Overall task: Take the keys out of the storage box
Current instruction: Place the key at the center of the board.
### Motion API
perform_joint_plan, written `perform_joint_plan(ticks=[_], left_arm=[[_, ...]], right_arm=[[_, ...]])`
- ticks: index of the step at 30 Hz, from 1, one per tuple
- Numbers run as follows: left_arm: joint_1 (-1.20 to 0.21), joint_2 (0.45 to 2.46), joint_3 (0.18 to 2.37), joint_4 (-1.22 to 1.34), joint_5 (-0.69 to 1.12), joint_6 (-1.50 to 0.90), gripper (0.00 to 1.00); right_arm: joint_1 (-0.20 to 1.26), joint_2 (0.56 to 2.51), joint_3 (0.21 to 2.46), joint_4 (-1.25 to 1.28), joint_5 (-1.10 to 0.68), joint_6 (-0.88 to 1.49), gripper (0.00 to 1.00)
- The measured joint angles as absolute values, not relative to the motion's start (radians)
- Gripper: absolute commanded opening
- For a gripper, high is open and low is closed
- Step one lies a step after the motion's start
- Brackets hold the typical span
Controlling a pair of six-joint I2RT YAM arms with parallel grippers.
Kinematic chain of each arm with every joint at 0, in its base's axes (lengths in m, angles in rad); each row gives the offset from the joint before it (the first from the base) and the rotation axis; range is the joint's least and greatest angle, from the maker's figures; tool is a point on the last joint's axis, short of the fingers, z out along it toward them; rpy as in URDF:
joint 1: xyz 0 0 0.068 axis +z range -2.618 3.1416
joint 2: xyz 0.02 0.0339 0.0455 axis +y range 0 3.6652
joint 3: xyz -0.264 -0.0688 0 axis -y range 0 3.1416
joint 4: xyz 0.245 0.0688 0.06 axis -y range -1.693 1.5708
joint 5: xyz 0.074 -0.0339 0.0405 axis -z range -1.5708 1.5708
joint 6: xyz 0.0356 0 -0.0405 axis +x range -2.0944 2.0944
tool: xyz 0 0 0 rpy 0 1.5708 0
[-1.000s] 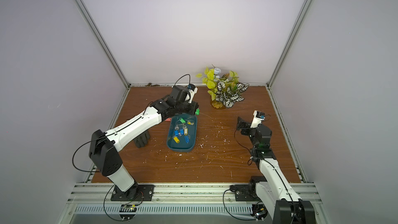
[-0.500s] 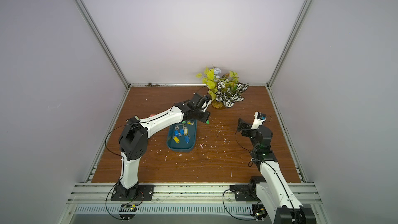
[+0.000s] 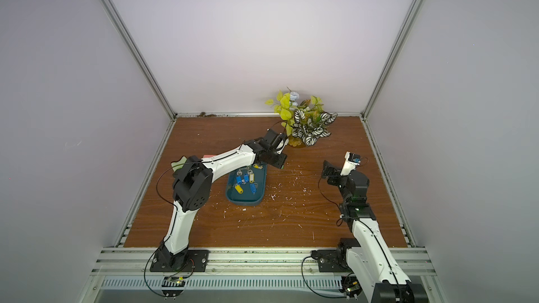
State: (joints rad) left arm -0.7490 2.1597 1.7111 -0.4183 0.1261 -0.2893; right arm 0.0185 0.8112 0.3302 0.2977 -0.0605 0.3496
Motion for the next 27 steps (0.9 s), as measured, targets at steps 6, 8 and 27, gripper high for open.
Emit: perform_joint_plan(ticks=[6, 8, 27], left_arm=[[-0.749, 2.171, 1.715, -0.412, 0.126, -0.303, 0.15], [-0.749, 2.171, 1.716, -0.405, 0.125, -0.305, 0.21], [-0.745, 1.763, 1.508, -0.393, -0.021, -0.297, 0.61]], right_arm=[[0.019, 0.811, 0.33, 0.282, -0.056, 0.355, 0.99], [0.019, 0.811, 0.33, 0.282, -0.056, 0.356, 0.99], [0.019, 0.813, 0.33, 0.295, -0.048, 0.356, 0.99]])
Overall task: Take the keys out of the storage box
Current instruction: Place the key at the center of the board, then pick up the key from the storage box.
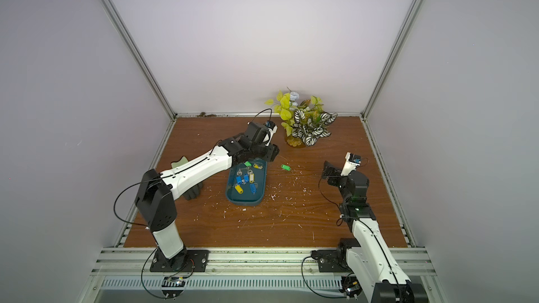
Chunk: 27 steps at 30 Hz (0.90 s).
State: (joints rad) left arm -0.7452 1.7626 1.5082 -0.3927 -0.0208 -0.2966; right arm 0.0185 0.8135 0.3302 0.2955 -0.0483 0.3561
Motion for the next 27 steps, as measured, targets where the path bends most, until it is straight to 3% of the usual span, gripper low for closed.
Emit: perform_joint_plan(ticks=[5, 13, 27], left_arm=[[-0.724, 1.684, 1.37, -0.392, -0.058, -0.329, 0.66], [-0.635, 1.666, 1.235, -0.349, -0.03, -0.403, 0.63], [-0.608, 1.823, 1.245, -0.263, 0.051, -0.456, 0.39]], right_arm=[[0.019, 0.814, 0.33, 0.304, -0.043, 0.356, 0.99], [0.019, 0.828, 0.325, 0.317, -0.031, 0.356, 0.99], [0.019, 0.817, 0.314, 0.317, -0.029, 0.356, 0.99]])
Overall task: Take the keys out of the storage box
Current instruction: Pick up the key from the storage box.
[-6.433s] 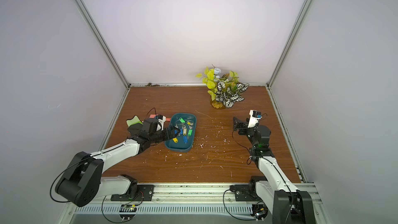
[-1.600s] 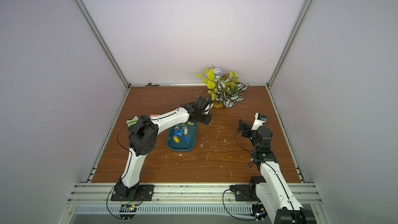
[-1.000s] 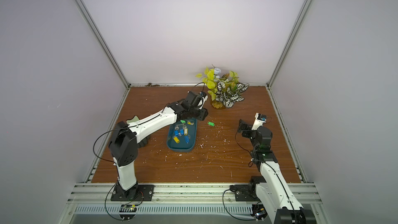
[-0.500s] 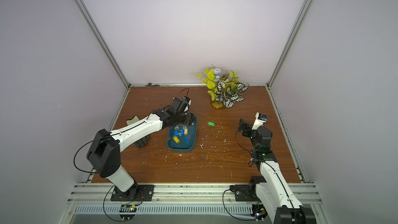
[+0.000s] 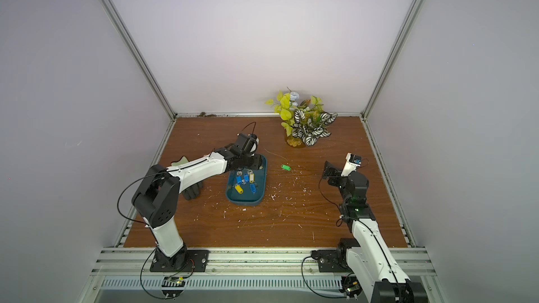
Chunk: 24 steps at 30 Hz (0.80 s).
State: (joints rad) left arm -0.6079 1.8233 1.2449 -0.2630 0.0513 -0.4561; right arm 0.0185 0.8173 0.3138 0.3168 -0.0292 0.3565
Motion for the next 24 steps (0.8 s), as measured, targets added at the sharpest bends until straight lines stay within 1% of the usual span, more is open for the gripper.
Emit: perform_joint_plan(ticks=[7, 20, 24], left_arm=[[-0.608, 1.888, 1.247, -0.242, 0.075, -0.464, 0.32], [-0.608, 1.947, 1.262, -0.206, 0.12, -0.469, 0.25], [-0.608, 1.957, 1.263, -0.205, 0.124, -0.469, 0.2]], right_arm=[[0.019, 0.817, 0.314, 0.317, -0.027, 0.356, 0.99], [0.019, 0.817, 0.314, 0.317, -0.023, 0.357, 0.99], [0.019, 0.817, 0.313, 0.317, -0.023, 0.357, 0.99]])
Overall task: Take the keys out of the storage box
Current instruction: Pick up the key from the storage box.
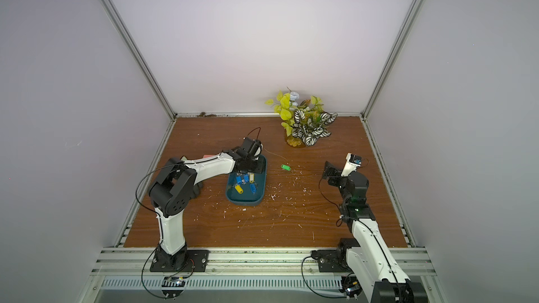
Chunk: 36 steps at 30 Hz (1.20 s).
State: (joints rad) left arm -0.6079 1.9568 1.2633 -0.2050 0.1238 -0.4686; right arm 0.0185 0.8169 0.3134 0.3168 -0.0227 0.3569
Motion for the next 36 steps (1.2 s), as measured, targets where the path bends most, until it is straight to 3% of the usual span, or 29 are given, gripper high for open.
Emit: perform_joint_plan(ticks=[15, 23, 36], left_arm=[[-0.608, 1.967, 1.264, -0.204, 0.127, -0.467, 0.0], [-0.608, 1.932, 1.258, -0.208, 0.106, -0.451, 0.0], [-0.629, 1.593, 1.144, -0.215, 0.066, -0.387, 0.0]], right_arm=[[0.019, 0.817, 0.313, 0.317, -0.023, 0.358, 0.99], [0.018, 0.817, 0.306, 0.317, -0.022, 0.357, 0.99], [0.018, 0.82, 0.306, 0.318, -0.023, 0.36, 0.99]])
